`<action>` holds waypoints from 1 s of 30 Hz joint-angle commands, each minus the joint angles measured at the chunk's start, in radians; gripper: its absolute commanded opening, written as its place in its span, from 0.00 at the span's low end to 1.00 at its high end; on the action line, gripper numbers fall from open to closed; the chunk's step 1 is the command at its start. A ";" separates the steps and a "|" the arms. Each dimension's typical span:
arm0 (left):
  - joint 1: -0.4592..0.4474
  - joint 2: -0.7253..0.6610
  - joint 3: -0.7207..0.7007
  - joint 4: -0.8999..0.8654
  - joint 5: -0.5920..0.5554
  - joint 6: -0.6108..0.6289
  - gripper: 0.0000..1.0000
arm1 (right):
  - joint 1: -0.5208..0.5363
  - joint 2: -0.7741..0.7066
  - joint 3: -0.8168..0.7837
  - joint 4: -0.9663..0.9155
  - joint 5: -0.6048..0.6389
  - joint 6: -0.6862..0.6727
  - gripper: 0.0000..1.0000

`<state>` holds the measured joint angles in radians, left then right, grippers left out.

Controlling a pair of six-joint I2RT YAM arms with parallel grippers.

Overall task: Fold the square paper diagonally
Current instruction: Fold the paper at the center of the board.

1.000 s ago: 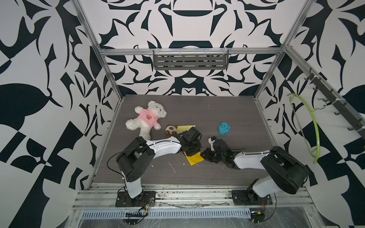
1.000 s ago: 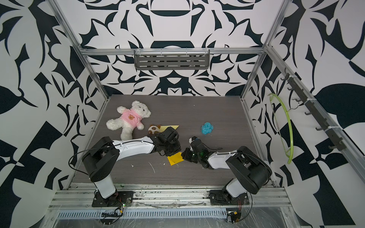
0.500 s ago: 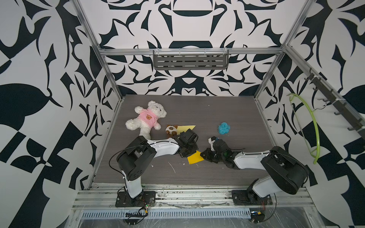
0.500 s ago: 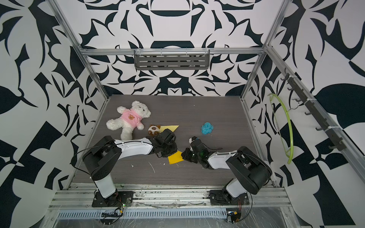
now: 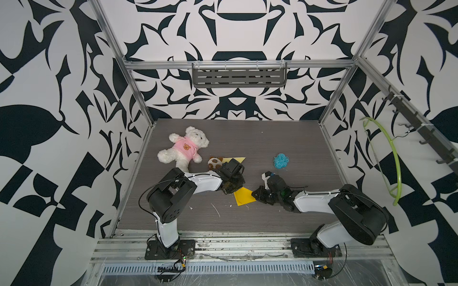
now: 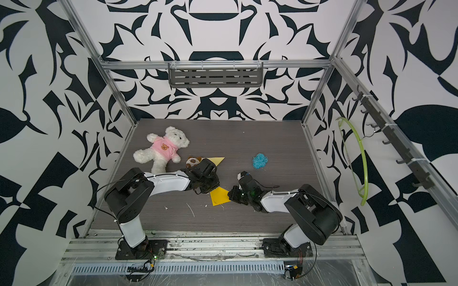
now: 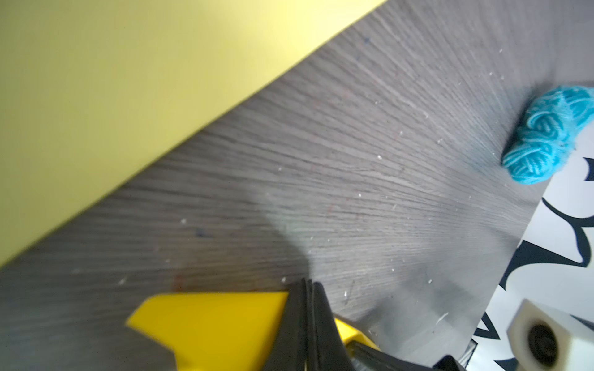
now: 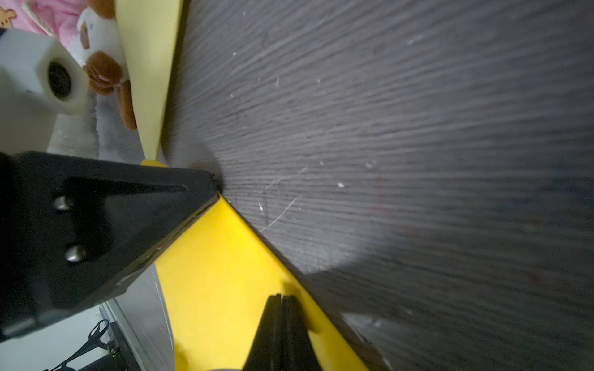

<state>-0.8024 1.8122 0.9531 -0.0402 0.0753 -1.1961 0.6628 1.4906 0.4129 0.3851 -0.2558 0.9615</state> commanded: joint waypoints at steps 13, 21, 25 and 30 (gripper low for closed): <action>0.017 -0.054 -0.167 -0.051 -0.120 0.067 0.03 | 0.003 -0.027 -0.021 -0.153 0.065 -0.035 0.07; 0.079 -0.045 -0.182 -0.031 -0.115 0.094 0.01 | 0.003 -0.040 -0.035 -0.168 0.066 -0.038 0.07; 0.096 -0.045 -0.161 -0.055 -0.125 0.115 0.00 | 0.003 -0.060 -0.044 -0.192 0.075 -0.039 0.07; 0.111 -0.058 -0.174 -0.057 -0.118 0.110 0.00 | 0.000 -0.084 -0.049 -0.222 0.092 -0.045 0.07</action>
<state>-0.7033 1.7306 0.8196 0.0586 0.0143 -1.1061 0.6632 1.4097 0.3893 0.2878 -0.2131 0.9375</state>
